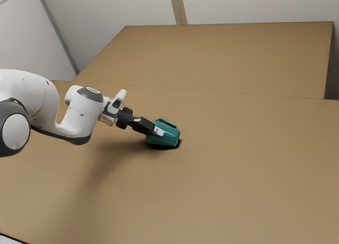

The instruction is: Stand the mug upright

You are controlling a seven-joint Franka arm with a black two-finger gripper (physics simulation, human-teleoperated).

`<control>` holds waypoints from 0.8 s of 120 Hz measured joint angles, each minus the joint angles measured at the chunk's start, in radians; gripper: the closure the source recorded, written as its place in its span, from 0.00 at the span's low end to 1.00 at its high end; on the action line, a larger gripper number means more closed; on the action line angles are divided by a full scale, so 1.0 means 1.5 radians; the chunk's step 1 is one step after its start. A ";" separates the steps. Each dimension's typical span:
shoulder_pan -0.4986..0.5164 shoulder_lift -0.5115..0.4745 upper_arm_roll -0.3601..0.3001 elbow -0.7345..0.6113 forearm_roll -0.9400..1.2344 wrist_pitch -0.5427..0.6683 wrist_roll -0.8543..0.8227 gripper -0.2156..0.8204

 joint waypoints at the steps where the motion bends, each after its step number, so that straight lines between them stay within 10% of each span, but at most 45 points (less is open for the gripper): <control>1: 0.000 0.000 0.000 0.000 0.000 0.000 0.000 0.76; 96: -0.015 -0.144 -0.006 -0.004 0.209 0.023 -0.045 0.96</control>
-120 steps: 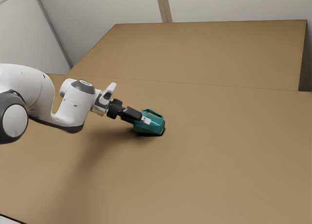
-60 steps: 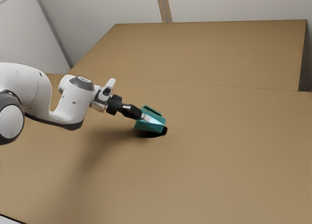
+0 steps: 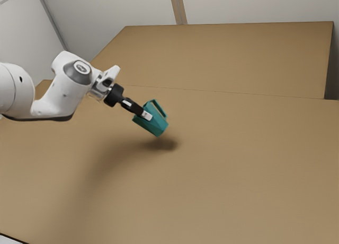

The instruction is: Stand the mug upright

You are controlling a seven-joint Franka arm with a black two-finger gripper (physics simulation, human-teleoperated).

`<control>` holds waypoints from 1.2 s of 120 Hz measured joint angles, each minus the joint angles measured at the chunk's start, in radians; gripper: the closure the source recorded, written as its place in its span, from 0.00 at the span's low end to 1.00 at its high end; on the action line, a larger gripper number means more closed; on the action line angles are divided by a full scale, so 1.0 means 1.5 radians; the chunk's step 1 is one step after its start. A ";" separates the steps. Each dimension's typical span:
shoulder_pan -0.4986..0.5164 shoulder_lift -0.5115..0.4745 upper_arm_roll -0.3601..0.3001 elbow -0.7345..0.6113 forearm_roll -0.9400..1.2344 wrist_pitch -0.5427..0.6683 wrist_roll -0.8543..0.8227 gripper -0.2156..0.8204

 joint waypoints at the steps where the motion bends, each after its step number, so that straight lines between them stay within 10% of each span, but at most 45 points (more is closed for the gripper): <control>1: 0.000 -0.002 0.000 0.000 0.007 0.001 -0.002 0.96; 144: -0.014 -0.196 -0.063 -0.203 0.475 0.104 -0.338 0.97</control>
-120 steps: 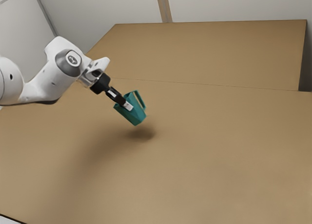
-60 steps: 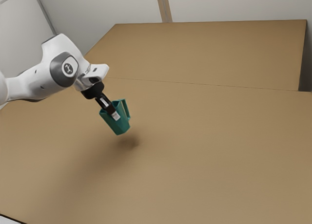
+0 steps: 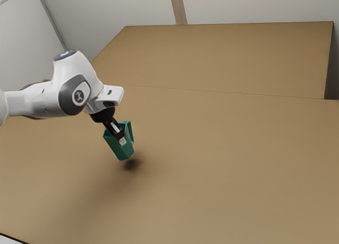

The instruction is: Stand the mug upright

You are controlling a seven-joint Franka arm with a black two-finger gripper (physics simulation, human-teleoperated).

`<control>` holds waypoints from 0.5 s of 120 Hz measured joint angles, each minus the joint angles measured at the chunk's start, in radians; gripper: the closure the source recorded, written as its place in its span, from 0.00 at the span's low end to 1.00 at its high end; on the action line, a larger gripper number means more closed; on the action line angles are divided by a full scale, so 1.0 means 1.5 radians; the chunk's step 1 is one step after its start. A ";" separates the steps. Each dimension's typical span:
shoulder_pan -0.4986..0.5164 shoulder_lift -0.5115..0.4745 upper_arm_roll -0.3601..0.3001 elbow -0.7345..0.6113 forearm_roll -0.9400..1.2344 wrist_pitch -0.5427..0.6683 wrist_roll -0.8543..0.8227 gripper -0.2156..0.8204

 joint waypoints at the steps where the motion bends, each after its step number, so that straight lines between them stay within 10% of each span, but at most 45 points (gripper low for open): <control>1: 0.000 0.000 0.000 -0.001 0.002 0.002 -0.002 0.97; 60: -0.012 0.001 -0.014 -0.062 0.046 0.103 -0.124 0.97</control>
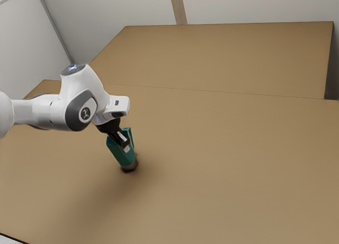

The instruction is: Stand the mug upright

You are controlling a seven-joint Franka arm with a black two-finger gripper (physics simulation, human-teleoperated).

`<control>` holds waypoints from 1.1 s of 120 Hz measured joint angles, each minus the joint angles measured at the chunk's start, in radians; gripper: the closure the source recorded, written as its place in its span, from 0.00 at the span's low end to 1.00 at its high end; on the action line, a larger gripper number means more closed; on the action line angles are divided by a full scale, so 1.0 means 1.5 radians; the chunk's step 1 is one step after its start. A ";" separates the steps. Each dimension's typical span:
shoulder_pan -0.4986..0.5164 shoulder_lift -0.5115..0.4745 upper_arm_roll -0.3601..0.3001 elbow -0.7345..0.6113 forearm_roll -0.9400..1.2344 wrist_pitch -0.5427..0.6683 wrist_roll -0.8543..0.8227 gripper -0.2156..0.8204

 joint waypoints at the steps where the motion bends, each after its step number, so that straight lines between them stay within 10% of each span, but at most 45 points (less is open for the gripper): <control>1: 0.000 0.000 0.000 -0.001 0.000 0.002 -0.001 0.97; 88: -0.006 0.029 -0.002 -0.024 0.030 0.071 -0.093 0.96; 132: -0.011 0.000 -0.002 -0.022 0.026 0.070 -0.112 0.41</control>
